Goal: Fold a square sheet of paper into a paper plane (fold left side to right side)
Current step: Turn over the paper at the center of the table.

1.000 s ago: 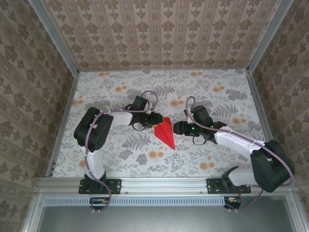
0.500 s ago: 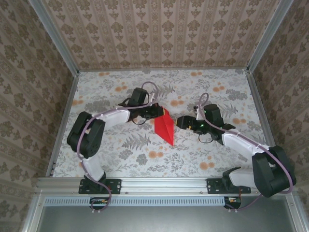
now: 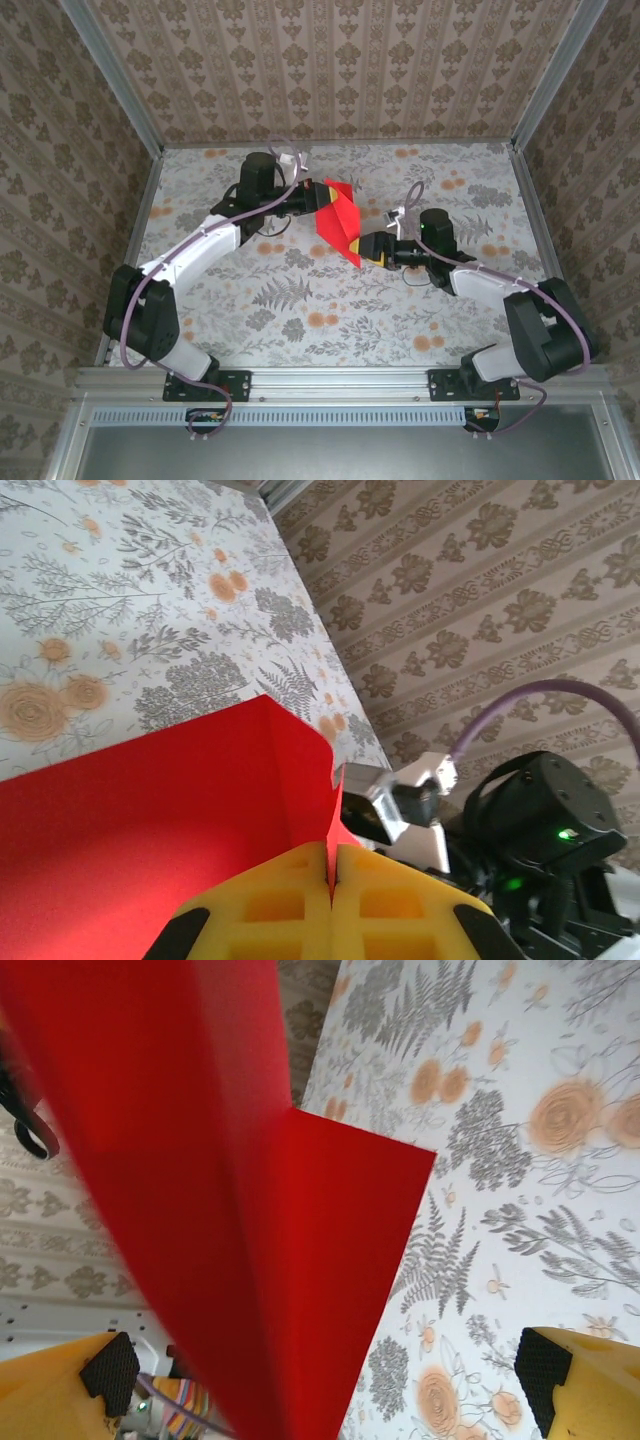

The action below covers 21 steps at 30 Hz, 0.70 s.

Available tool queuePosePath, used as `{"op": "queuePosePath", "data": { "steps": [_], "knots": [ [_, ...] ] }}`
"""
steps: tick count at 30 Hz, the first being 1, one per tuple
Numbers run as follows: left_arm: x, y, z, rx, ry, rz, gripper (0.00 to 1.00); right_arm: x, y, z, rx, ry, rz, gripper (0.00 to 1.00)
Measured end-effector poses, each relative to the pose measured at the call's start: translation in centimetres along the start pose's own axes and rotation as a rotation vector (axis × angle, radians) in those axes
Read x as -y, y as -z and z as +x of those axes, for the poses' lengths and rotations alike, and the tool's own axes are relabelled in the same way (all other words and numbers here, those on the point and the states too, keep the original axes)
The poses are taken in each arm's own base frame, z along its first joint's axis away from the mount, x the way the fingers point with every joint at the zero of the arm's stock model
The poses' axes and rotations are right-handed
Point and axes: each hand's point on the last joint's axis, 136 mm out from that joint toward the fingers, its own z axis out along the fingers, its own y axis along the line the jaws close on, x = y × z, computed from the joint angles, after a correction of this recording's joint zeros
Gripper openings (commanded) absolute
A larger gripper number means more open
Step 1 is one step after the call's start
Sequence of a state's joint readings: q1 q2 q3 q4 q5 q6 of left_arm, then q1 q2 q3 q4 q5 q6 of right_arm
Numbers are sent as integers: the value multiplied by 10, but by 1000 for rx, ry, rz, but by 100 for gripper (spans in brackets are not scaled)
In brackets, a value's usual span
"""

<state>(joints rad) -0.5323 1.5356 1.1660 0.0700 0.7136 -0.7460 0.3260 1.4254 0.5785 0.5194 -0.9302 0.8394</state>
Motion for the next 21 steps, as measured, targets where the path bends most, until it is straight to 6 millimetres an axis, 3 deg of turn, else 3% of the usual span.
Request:
{"op": "queuePosePath", "data": {
  "steps": [4,9,21],
  "knots": [
    [7,0,-2,2,15,33,3,-4,-7,0,-17,-26,-44,85],
    [10,0,-2,3,28,55,3,-25,-9,-18,2,3,-103,69],
    [2,-2,8,-15,68,54,3,-48,11,-46,89,79,-137,47]
  ]
}}
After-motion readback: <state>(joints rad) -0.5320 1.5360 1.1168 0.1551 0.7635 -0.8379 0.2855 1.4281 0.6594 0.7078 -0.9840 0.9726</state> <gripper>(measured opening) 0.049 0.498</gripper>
